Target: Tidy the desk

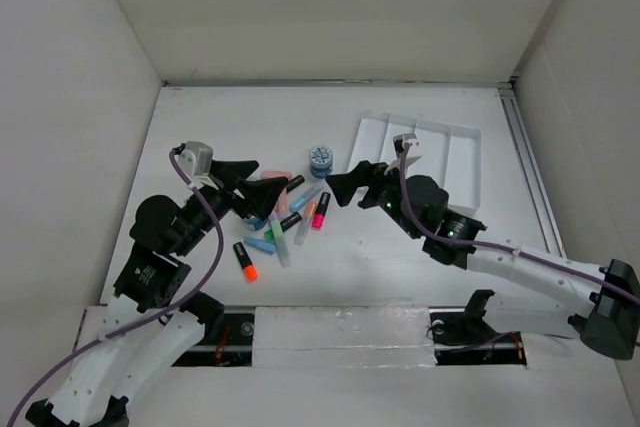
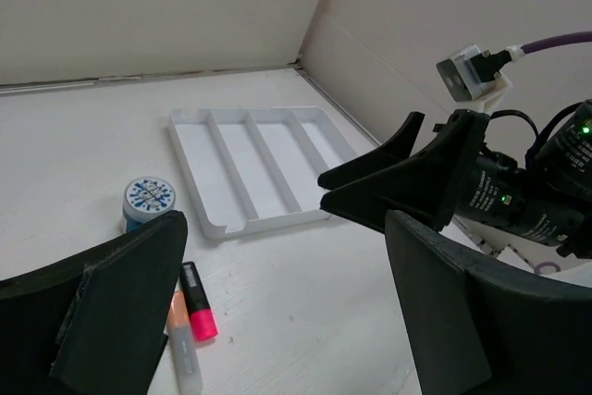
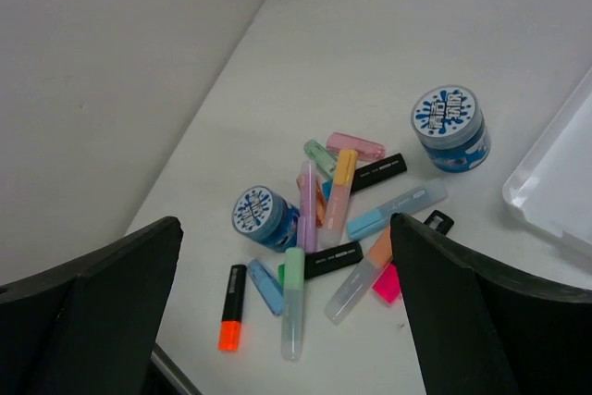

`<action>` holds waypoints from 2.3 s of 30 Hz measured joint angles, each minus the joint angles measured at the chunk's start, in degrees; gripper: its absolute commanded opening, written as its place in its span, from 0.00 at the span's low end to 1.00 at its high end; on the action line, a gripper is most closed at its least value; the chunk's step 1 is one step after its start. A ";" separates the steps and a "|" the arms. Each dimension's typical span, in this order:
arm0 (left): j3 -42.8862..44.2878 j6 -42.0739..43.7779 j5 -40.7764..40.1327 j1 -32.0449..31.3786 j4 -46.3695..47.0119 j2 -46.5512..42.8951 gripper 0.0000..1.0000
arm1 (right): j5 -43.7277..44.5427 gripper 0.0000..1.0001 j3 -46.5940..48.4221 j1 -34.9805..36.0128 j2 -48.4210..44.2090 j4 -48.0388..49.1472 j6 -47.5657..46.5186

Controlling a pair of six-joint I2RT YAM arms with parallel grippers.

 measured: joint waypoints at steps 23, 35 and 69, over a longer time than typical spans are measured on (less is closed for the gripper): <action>-1.01 -2.05 -12.02 0.00 -3.23 -3.52 0.28 | -0.31 0.32 16.26 0.74 23.74 -3.69 -0.04; -1.01 -3.65 -17.29 0.00 -5.07 -3.52 0.43 | 10.40 0.99 30.21 -1.03 41.20 -13.49 0.00; -1.01 -3.98 -15.04 0.00 -4.66 -2.45 0.48 | 11.69 0.50 51.28 -9.44 62.75 -23.41 -3.87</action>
